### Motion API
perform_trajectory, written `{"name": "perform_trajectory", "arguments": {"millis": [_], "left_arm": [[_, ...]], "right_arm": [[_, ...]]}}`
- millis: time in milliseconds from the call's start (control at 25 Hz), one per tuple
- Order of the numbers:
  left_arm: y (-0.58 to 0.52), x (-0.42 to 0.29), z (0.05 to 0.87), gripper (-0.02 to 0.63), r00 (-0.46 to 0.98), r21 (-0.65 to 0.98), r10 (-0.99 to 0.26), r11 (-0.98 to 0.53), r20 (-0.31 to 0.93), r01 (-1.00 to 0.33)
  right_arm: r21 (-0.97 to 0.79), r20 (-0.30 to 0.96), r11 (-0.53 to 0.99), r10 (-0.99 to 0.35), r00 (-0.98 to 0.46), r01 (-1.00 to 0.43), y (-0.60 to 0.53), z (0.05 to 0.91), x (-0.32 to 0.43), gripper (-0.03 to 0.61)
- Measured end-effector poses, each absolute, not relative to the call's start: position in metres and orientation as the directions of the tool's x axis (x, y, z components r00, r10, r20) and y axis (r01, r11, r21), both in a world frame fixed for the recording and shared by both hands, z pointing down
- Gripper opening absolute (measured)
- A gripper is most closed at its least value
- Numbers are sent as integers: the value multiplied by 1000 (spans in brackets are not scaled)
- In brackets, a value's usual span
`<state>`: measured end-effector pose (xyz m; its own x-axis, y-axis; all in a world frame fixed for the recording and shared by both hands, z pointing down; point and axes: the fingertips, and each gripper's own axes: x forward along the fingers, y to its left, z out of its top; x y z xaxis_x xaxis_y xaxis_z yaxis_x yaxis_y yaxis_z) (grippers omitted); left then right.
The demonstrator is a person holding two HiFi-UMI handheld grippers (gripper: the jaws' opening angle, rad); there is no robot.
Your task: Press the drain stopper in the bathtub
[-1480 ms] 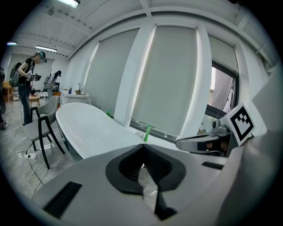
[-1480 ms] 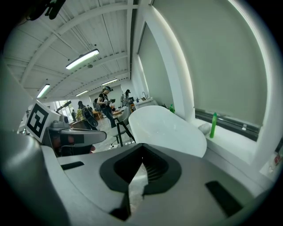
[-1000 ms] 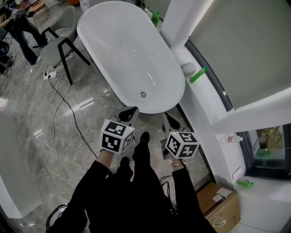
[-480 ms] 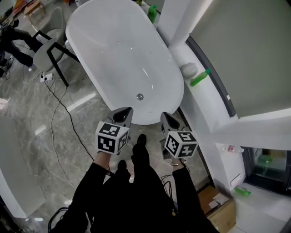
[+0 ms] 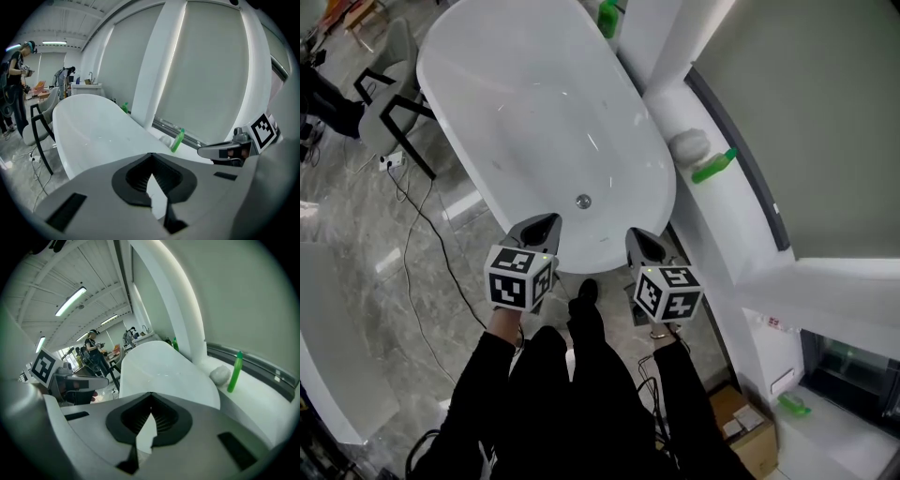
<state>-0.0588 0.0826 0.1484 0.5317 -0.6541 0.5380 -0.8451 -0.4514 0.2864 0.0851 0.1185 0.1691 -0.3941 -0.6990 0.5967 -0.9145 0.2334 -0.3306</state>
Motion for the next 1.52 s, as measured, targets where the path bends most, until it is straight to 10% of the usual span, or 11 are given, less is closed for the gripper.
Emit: {"name": "perform_trajectory", "arguments": {"millis": [1520], "left_arm": [[-59, -9, 424, 8, 578, 396, -369, -462, 728, -794]], "right_arm": [[-387, 776, 124, -491, -396, -914, -18, 435, 58, 2]]}}
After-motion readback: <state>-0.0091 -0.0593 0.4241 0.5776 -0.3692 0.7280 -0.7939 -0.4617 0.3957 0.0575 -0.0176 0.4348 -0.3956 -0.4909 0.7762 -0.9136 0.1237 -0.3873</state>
